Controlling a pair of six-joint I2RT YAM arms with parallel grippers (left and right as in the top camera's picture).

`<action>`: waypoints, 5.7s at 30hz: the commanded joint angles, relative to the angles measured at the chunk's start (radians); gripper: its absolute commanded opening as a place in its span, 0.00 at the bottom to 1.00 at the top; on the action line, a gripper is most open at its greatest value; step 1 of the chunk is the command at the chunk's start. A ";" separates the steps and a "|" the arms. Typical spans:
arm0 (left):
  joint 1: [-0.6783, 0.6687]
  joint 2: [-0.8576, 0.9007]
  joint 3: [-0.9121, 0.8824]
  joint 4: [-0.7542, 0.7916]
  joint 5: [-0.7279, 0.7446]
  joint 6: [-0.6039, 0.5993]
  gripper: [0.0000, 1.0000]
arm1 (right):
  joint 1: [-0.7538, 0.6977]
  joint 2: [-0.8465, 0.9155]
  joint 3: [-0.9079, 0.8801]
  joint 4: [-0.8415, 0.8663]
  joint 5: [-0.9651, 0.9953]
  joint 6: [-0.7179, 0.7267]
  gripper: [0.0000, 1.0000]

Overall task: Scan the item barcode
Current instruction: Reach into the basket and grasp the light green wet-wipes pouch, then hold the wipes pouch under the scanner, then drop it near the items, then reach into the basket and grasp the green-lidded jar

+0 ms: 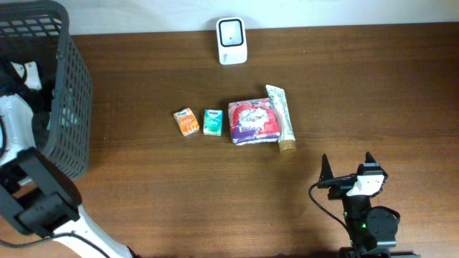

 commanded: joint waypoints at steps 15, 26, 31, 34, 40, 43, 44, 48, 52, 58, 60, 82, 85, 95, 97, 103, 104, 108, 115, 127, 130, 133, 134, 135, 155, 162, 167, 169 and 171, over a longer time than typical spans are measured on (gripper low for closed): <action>0.046 0.051 0.060 -0.022 0.114 -0.145 0.00 | -0.006 -0.008 -0.007 -0.003 0.009 0.000 0.99; 0.044 -0.438 0.125 0.047 0.489 -0.518 0.00 | -0.006 -0.008 -0.007 -0.004 0.009 0.000 0.99; -0.177 -0.454 0.116 0.084 0.690 -0.623 0.00 | -0.006 -0.008 -0.007 -0.004 0.009 0.000 0.99; -0.380 -0.410 0.106 0.044 0.580 -0.547 0.00 | -0.006 -0.008 -0.007 -0.003 0.009 0.000 0.99; -0.680 -0.227 0.106 -0.023 0.161 -0.547 0.00 | -0.006 -0.008 -0.007 -0.003 0.009 0.000 0.99; -0.743 -0.129 0.106 0.002 0.099 -0.547 0.00 | -0.006 -0.008 -0.007 -0.003 0.009 0.000 0.99; -0.771 -0.080 0.106 0.020 0.099 -0.547 0.00 | -0.006 -0.008 -0.007 -0.003 0.009 0.000 0.99; -0.830 0.068 0.106 0.087 0.099 -0.547 0.00 | -0.006 -0.008 -0.007 -0.004 0.009 0.000 0.99; -0.858 0.165 0.106 0.106 0.090 -0.547 0.03 | -0.006 -0.008 -0.007 -0.004 0.009 0.000 0.99; -0.864 0.208 0.106 0.056 0.089 -0.548 0.04 | -0.006 -0.008 -0.007 -0.003 0.009 0.000 0.99; -0.867 0.208 0.106 -0.005 0.089 -0.548 0.02 | -0.006 -0.008 -0.007 -0.004 0.009 0.000 0.99; -0.882 0.178 0.229 -0.304 -0.028 -0.498 0.68 | -0.006 -0.008 -0.007 -0.003 0.009 0.000 0.99; -0.855 0.137 0.482 -0.431 -0.031 -0.498 0.72 | -0.006 -0.008 -0.007 -0.003 0.009 0.000 0.99; -0.489 0.094 0.996 -0.460 -0.290 -0.396 0.98 | -0.006 -0.008 -0.007 -0.004 0.009 0.000 0.99; -0.369 0.094 0.996 -0.460 -0.346 -0.396 1.00 | -0.006 -0.008 -0.007 -0.004 0.009 0.000 0.99; -0.112 0.101 0.983 -0.510 -0.346 -0.631 0.98 | -0.006 -0.008 -0.007 -0.004 0.009 0.000 0.99; -0.087 0.109 0.983 -0.533 -0.345 -0.706 0.99 | -0.006 -0.008 -0.007 -0.003 0.009 0.000 0.99; -0.040 0.158 0.930 -0.560 -0.349 -0.784 0.99 | -0.006 -0.008 -0.007 -0.004 0.009 0.000 0.99; -0.040 0.337 0.892 -0.541 -0.396 -0.823 0.99 | -0.006 -0.008 -0.007 -0.004 0.009 0.000 0.99; -0.030 0.515 0.892 -0.505 -0.466 -0.930 0.99 | -0.006 -0.008 -0.007 -0.003 0.009 0.000 0.99; -0.023 0.520 0.892 -0.480 -0.477 -0.930 0.99 | -0.006 -0.008 -0.007 -0.004 0.009 0.000 0.99; -0.022 0.535 0.892 -0.468 -0.511 -0.930 1.00 | -0.006 -0.008 -0.007 -0.004 0.009 0.000 0.99; -0.022 0.546 0.892 -0.468 -0.514 -0.930 0.99 | -0.006 -0.008 -0.007 -0.003 0.009 0.000 0.99; -0.022 0.556 0.892 -0.472 -0.513 -0.930 0.99 | -0.006 -0.008 -0.007 -0.004 0.009 0.000 0.99; -0.022 0.570 0.896 -0.457 -0.589 -0.929 0.56 | -0.006 -0.008 -0.007 -0.003 0.009 0.000 0.99; -0.026 0.570 1.033 -0.600 -0.589 -0.929 0.45 | -0.006 -0.008 -0.007 -0.003 0.009 0.000 0.99; -0.061 0.570 1.301 -0.782 -0.582 -0.929 0.47 | -0.006 -0.008 -0.007 -0.004 0.009 0.000 0.99; -0.082 0.555 1.396 -0.826 -0.500 -0.929 0.46 | -0.006 -0.008 -0.007 -0.003 0.009 0.000 0.99; -0.102 0.507 1.396 -0.824 -0.444 -0.929 0.47 | -0.006 -0.008 -0.007 -0.003 0.009 0.000 0.99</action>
